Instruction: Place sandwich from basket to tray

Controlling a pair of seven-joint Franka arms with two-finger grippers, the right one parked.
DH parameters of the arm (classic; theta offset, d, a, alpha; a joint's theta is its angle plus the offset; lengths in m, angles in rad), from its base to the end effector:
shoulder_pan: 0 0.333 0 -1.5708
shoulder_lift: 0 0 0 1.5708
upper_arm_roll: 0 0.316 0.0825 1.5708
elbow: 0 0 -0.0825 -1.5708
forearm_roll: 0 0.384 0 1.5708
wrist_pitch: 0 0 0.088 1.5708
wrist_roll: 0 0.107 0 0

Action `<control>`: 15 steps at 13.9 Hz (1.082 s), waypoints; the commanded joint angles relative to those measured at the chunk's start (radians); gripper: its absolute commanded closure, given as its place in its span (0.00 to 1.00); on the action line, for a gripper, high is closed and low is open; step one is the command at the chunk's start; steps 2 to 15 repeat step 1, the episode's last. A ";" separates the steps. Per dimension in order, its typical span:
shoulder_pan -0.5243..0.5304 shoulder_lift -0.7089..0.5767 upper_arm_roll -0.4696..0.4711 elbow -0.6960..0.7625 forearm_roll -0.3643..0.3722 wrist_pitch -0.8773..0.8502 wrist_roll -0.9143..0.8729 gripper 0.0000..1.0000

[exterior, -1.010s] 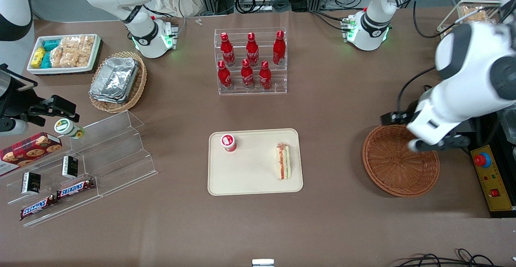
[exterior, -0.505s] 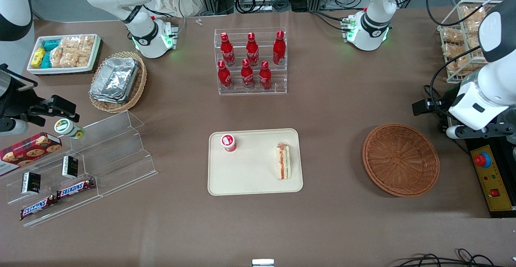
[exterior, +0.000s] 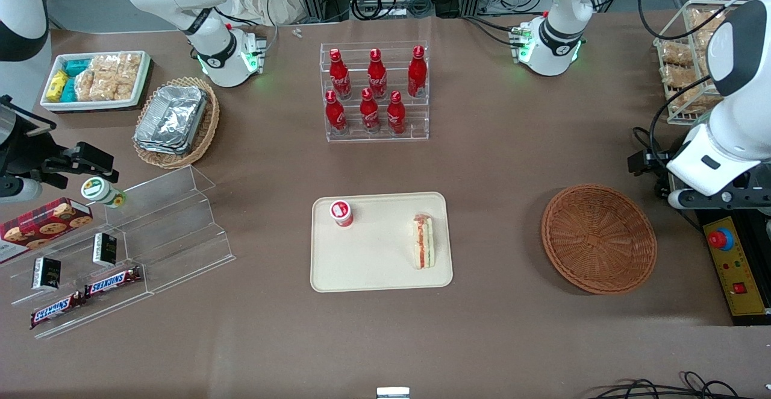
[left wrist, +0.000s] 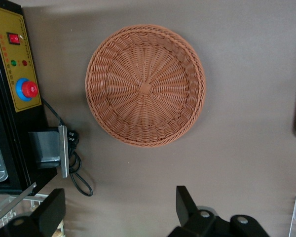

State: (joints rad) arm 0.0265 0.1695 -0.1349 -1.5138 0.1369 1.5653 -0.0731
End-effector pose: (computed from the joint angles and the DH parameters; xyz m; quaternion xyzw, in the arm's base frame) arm 0.5987 -0.0442 0.5543 -0.9965 0.0209 0.0527 0.0620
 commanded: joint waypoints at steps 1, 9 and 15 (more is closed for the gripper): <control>-0.007 0.048 -0.002 0.083 0.010 -0.013 -0.001 0.01; -0.007 0.048 -0.002 0.083 0.010 -0.013 -0.001 0.01; -0.007 0.048 -0.002 0.083 0.010 -0.013 -0.001 0.01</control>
